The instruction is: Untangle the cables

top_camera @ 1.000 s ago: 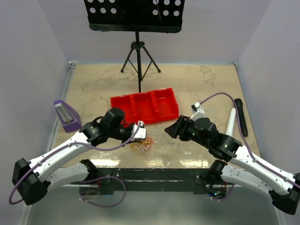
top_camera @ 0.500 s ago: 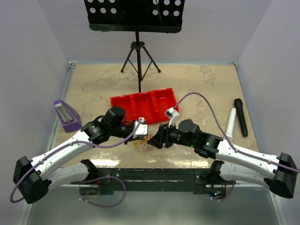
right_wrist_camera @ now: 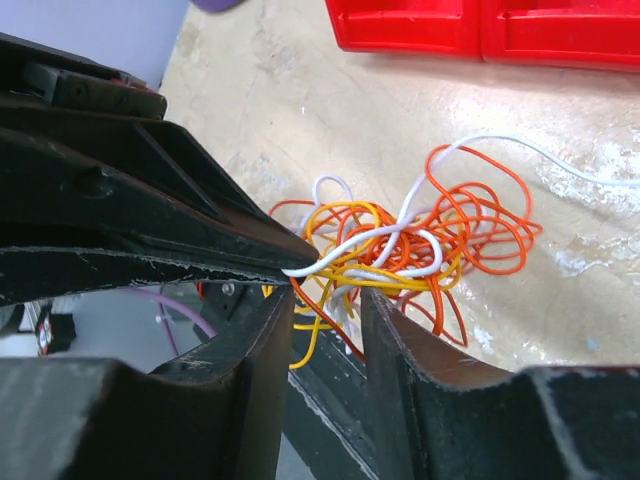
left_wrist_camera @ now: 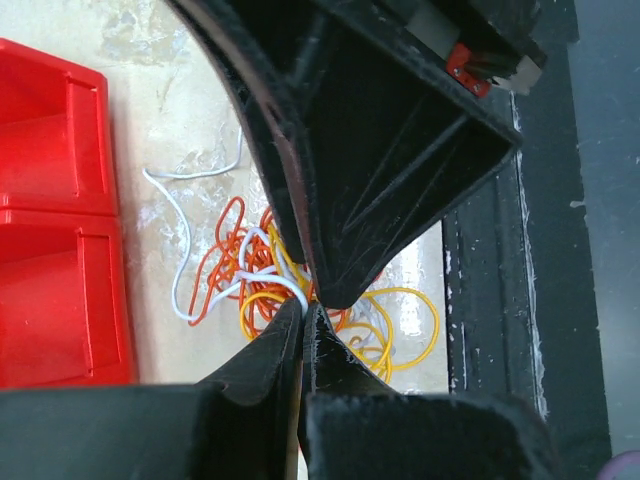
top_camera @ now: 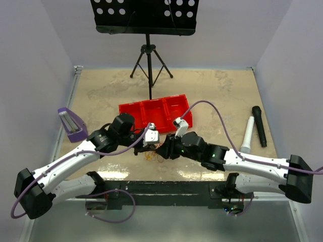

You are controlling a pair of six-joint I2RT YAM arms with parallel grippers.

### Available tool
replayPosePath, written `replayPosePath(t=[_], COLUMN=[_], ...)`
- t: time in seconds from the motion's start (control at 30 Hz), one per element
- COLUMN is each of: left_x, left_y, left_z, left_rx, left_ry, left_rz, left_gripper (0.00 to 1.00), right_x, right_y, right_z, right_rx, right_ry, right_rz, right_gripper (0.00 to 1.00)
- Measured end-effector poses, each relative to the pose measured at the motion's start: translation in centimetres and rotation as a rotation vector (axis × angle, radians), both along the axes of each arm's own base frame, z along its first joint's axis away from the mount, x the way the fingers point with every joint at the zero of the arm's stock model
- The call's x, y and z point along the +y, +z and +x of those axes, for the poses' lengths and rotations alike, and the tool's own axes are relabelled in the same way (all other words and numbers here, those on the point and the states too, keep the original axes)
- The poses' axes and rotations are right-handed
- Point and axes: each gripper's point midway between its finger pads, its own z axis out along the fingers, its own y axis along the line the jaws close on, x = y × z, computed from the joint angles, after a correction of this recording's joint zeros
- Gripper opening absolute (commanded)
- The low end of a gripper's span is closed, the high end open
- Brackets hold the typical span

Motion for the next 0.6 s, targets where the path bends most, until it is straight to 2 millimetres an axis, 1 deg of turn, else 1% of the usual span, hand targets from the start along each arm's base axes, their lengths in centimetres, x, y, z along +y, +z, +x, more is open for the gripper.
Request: replayPosePath(t=[0.1, 0.17, 0.2, 0.23, 0.37, 0.43, 0.53, 0.6], left_x=[0.0, 0.0, 0.1, 0.1, -0.2, -0.4, -0.6, -0.7], left_y=[0.3, 0.4, 0.4, 0.5, 1.1, 1.5, 2.2, 3.0], left_z=[0.0, -0.1, -0.1, -0.2, -0.2, -0.1, 0.1, 0.1], left_rx=[0.034, 0.06, 0.077, 0.095, 0.136, 0.138, 0.131, 0.123], left_ry=[0.018, 0.03, 0.041, 0.05, 0.073, 0.076, 0.075, 0.066], left_rz=[-0.01, -0.016, -0.018, -0.023, -0.05, -0.067, -0.092, -0.114], left_gripper=[0.0, 0.0, 0.0, 0.0, 0.0, 0.0, 0.0, 0.0], right_x=[0.2, 0.5, 0.6, 0.8, 1.2, 1.3, 0.8, 0.1], right_y=[-0.1, -0.5, -0.7, -0.8, -0.6, -0.3, 0.3, 0.9], right_z=[0.2, 0.1, 0.1, 0.1, -0.2, -0.3, -0.2, 0.0], right_rx=[-0.001, 0.001, 0.002, 0.002, 0.0, 0.001, 0.003, 0.005], right_ry=[-0.031, -0.045, -0.055, -0.066, -0.095, -0.107, -0.135, -0.164], right_rz=[-0.001, -0.013, -0.024, -0.031, -0.022, -0.01, 0.004, 0.021], right_gripper=[0.5, 0.54, 0.54, 0.51, 0.23, 0.13, 0.06, 0.06])
